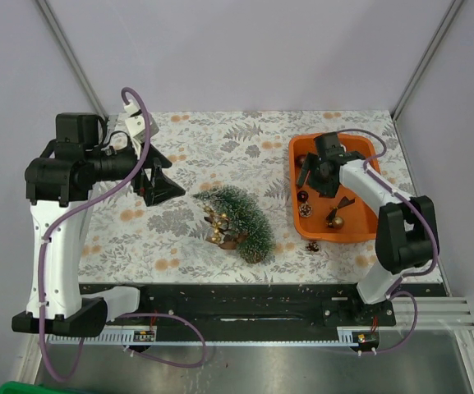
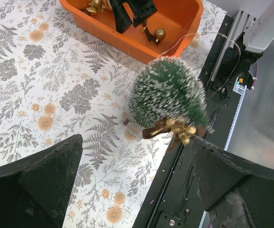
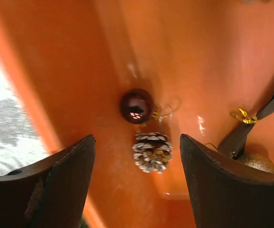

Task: Decorate the small christmas tree

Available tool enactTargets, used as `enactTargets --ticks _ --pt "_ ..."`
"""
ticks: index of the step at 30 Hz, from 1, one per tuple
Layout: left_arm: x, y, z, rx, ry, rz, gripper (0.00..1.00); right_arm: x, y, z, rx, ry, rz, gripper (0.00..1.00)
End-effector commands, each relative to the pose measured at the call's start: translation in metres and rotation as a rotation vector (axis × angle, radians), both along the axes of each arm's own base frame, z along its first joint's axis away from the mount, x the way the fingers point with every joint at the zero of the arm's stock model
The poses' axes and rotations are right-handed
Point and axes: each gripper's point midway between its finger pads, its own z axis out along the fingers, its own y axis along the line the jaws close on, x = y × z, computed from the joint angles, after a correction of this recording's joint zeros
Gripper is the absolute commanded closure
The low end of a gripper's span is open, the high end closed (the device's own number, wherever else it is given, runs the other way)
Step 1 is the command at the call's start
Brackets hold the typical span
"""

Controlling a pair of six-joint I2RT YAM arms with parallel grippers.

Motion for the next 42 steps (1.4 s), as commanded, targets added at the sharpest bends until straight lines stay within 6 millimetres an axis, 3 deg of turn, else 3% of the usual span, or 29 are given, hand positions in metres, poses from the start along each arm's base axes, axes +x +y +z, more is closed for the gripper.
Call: enactTargets --ticks 1,12,21,30,37,42 --pt "0.005 0.002 0.003 -0.006 -0.031 0.018 0.01 -0.001 0.003 -0.006 0.01 0.014 -0.006 0.2" --pt "0.009 0.0 -0.006 -0.011 -0.004 0.016 0.01 0.004 0.008 -0.057 0.009 0.092 -0.014 0.28" --pt "0.009 0.002 -0.009 -0.002 -0.005 0.021 0.01 0.019 0.01 -0.076 0.0 0.12 -0.042 0.34" --pt "0.009 0.002 -0.012 0.003 0.0 0.022 0.01 0.009 -0.001 -0.069 -0.026 0.098 -0.068 0.49" --pt "0.007 0.002 -0.013 0.005 -0.005 0.02 0.01 0.0 -0.004 -0.074 -0.029 0.116 -0.069 0.55" --pt "0.006 0.003 -0.013 0.008 -0.01 0.022 0.01 -0.009 -0.004 -0.08 -0.026 0.138 -0.062 0.43"
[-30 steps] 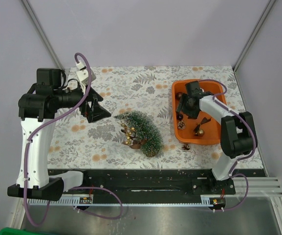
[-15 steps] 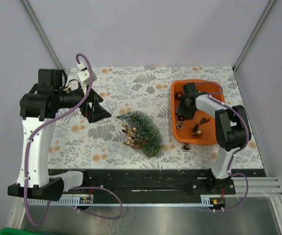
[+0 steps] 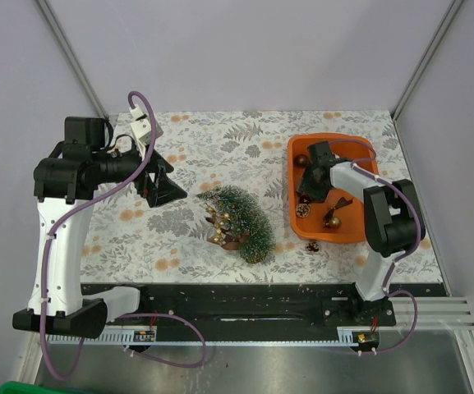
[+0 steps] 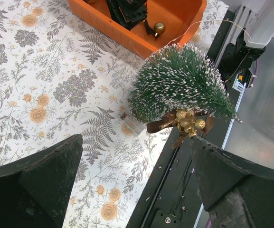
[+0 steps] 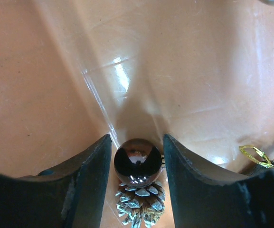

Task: Decorate the small christmas tree

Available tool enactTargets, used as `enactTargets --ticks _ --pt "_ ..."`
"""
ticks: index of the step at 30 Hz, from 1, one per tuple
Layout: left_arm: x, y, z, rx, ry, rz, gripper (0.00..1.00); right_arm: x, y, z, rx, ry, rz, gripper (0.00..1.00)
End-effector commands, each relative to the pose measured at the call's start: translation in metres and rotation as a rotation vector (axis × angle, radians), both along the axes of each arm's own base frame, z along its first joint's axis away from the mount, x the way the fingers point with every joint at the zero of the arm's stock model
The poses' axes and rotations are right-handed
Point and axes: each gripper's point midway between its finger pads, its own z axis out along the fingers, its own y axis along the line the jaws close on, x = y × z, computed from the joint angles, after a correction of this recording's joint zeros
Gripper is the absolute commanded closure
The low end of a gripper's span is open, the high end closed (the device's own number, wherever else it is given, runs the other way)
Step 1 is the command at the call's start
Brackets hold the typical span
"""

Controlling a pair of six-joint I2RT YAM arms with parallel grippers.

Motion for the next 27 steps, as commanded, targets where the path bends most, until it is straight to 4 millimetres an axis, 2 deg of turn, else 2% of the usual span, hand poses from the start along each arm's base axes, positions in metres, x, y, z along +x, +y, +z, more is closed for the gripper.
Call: enactTargets --ticks 1,8,13,17,20,22,27 --pt "0.0 0.002 0.008 0.002 -0.068 0.004 0.01 -0.01 -0.005 0.005 -0.013 -0.009 -0.014 0.42" --pt "0.0 0.001 0.009 -0.002 -0.068 0.0 0.01 -0.019 -0.008 0.004 -0.009 -0.012 -0.023 0.44" --pt "-0.001 0.001 0.009 -0.001 -0.072 -0.001 0.01 -0.018 -0.01 0.007 -0.018 -0.026 -0.029 0.53" --pt "-0.001 0.001 0.008 -0.002 -0.066 -0.002 0.01 -0.011 -0.013 0.017 -0.036 -0.053 -0.031 0.61" --pt "-0.001 0.001 0.008 -0.003 -0.065 -0.003 0.01 -0.005 -0.013 0.037 -0.035 -0.091 -0.033 0.68" --pt "0.0 0.002 0.005 0.002 -0.06 0.001 0.01 -0.002 -0.011 0.06 -0.024 -0.132 -0.027 0.7" --pt "0.005 0.006 -0.013 0.033 -0.044 0.024 0.01 0.007 -0.004 0.157 0.058 -0.347 -0.01 0.74"
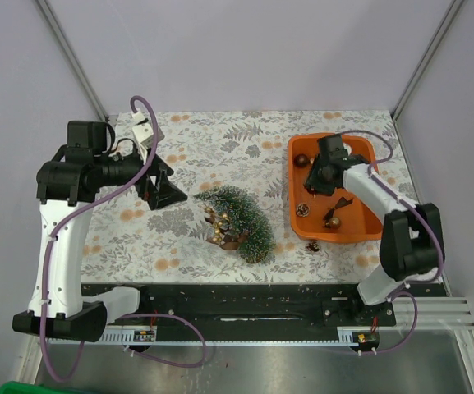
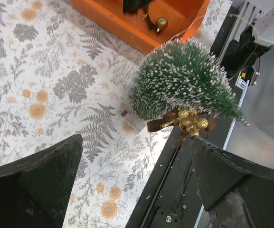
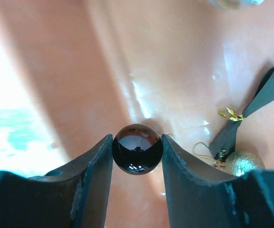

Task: Decorate the small christmas tree

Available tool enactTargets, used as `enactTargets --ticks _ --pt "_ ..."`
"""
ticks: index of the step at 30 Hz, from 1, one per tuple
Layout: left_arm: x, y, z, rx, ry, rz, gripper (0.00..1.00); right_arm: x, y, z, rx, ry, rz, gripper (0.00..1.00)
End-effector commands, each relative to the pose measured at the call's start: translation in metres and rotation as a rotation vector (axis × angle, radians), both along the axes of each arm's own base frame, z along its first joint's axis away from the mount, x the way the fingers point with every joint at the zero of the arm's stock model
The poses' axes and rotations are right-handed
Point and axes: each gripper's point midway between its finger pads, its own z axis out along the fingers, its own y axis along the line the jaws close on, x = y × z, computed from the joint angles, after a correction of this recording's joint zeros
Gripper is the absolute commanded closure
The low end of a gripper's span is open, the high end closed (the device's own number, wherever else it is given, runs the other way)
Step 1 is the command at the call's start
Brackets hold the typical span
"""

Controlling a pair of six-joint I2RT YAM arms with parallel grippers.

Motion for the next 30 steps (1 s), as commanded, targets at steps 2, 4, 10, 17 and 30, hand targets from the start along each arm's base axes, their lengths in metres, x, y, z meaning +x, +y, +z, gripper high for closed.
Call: enactTargets --ticks 2,4,10,17,30 --pt "0.008 0.005 -0.023 0.032 -0.015 0.028 0.01 0.022 0.011 0.157 0.108 -0.375 0.027 0.74" --pt "0.012 0.007 -0.041 0.04 0.017 0.045 0.01 0.016 0.017 0.192 0.134 -0.434 0.062 0.74" --pt "0.015 0.002 -0.075 0.001 0.115 0.049 0.01 -0.014 0.063 0.286 0.313 -0.626 0.25 0.74" --pt "0.015 -0.003 -0.071 -0.043 0.125 0.049 0.01 -0.067 0.122 0.372 0.463 -0.82 0.502 0.73" --pt "0.006 -0.008 -0.084 -0.087 0.168 0.034 0.01 -0.153 0.22 0.442 0.625 -0.95 0.901 0.72"
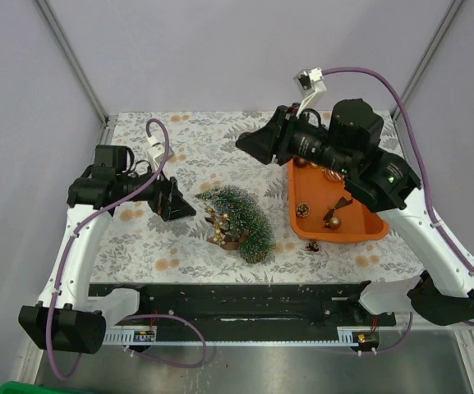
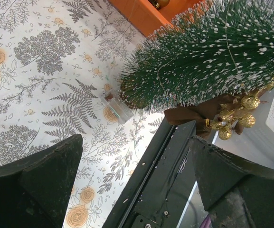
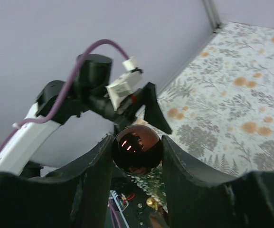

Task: Decorate the small christmas tree

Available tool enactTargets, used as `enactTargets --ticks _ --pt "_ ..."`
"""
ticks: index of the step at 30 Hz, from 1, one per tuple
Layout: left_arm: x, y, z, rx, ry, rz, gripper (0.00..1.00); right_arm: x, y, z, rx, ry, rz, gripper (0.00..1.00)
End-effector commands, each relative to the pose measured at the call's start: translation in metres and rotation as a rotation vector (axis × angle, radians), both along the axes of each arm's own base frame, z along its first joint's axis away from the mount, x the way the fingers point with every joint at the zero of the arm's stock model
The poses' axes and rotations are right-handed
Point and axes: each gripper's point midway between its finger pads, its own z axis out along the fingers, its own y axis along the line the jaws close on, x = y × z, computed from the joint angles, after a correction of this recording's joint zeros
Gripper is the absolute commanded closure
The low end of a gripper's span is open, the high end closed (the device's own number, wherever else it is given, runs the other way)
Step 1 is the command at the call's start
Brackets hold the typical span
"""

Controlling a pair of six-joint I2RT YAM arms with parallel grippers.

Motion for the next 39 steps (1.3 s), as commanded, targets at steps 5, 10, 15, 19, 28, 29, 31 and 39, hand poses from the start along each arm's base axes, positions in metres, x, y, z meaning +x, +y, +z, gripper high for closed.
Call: enactTargets --ticks 5,10,15,19,28,29,31,39 --pt "0.0 -0.005 0.019 -0.049 -0.063 -0.021 0.01 -0.046 0.048 0.026 0.024 -0.135 0.213 0.73" --pt "0.0 -0.006 0.022 -0.056 -0.067 -0.024 0.01 -0.057 0.07 0.017 0.022 -0.111 0.281 0.72" --pt "-0.002 -0.005 0.021 -0.054 -0.066 -0.021 0.01 -0.065 0.079 0.017 0.033 -0.104 0.305 0.73" --pt "-0.001 -0.004 0.02 -0.047 -0.064 -0.013 0.01 -0.071 0.085 0.016 0.038 -0.099 0.32 0.73" --pt "0.0 -0.004 0.023 -0.046 -0.068 -0.003 0.01 -0.087 0.11 0.005 0.028 -0.08 0.376 0.73" --pt "0.0 -0.004 0.023 -0.044 -0.067 -0.001 0.01 -0.087 0.112 0.003 0.025 -0.076 0.376 0.73" --pt "0.001 -0.003 0.022 -0.039 -0.061 0.008 0.01 -0.086 0.114 0.0 0.018 -0.072 0.373 0.73" --pt "0.01 0.001 0.009 -0.017 -0.031 0.061 0.01 -0.084 0.121 -0.009 -0.001 -0.058 0.372 0.73"
